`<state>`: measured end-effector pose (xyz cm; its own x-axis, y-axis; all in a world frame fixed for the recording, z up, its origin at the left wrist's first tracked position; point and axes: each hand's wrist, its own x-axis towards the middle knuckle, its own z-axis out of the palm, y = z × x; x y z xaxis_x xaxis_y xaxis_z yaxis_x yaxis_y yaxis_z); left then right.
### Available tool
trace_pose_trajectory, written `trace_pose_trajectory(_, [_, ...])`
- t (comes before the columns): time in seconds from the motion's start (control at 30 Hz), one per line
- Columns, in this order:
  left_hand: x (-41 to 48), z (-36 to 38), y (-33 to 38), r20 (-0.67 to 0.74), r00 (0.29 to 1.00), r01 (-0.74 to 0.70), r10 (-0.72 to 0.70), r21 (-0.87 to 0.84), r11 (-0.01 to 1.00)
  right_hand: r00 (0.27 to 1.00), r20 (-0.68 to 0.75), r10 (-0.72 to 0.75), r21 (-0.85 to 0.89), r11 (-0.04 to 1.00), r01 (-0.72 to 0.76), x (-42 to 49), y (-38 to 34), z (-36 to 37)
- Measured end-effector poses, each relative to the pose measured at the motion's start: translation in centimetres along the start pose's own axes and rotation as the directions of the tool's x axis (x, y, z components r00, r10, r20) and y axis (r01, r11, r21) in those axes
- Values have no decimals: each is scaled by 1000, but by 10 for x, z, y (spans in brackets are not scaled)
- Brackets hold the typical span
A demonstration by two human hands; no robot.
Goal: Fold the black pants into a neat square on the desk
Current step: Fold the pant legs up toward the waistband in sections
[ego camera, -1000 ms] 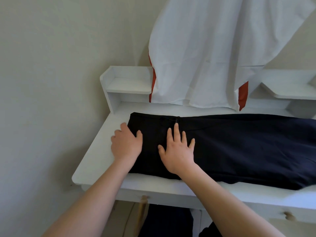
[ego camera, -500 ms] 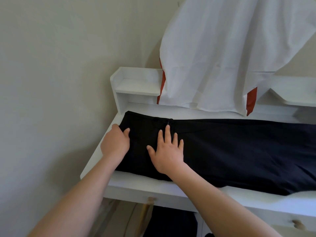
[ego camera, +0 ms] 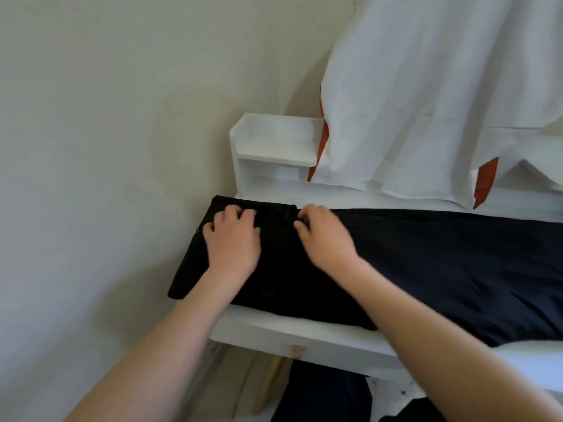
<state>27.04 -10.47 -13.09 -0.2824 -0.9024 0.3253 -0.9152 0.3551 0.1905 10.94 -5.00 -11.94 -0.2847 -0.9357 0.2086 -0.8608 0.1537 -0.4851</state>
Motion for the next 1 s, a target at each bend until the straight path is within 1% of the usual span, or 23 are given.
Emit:
trace_pose_trajectory(0.1, [-10, 1, 32, -12, 989, -146, 146, -107, 983, 997, 36, 68, -88, 994, -64, 22, 48, -30])
trace_pose_trajectory(0.2, [-18, 6, 56, 28, 970, -232, 240, -178, 956, 976, 177, 123, -184, 979, -90, 42, 87, -47])
trace_pose_trajectory(0.27, [-23, 12, 66, 118, 957, -239, 266, -203, 950, 943, 290, 161, -169, 979, -115, 51, 102, -53])
trace_pose_trajectory(0.37, [-29, 23, 69, 247, 928, -235, 281, -199, 951, 886, 411, 216, -121, 976, -181, 62, 115, -60])
trace_pose_trajectory(0.43, [-33, 30, 67, 281, 913, -247, 296, -195, 949, 850, 470, 240, -77, 970, -232, 68, 122, -65])
trace_pose_trajectory(0.47, [-35, 31, 65, 285, 910, -250, 300, -198, 948, 844, 486, 226, -60, 972, -226, 71, 125, -67])
trace_pose_trajectory(0.57, [-37, 35, 65, 284, 911, -245, 298, -206, 947, 870, 476, 130, -61, 991, -115, 81, 128, -73])
trace_pose_trajectory(0.67, [-39, 37, 67, 280, 914, -250, 293, -179, 952, 896, 443, 33, -120, 993, 23, 93, 122, -75])
trace_pose_trajectory(0.73, [-39, 37, 67, 277, 919, -240, 280, -170, 956, 892, 451, 12, -172, 982, 74, 99, 120, -71])
trace_pose_trajectory(0.87, [-41, 40, 69, 266, 936, -218, 232, -81, 973, 892, 448, 59, -250, 966, 61, 98, 128, -55])
trace_pose_trajectory(0.93, [-42, 40, 71, 282, 938, -204, 201, -18, 979, 927, 373, 37, -272, 960, 72, 93, 132, -48])
trace_pose_trajectory(1.0, [-41, 41, 74, 317, 932, -204, 178, 50, 978, 966, 260, -2, -266, 961, 73, 87, 135, -43])
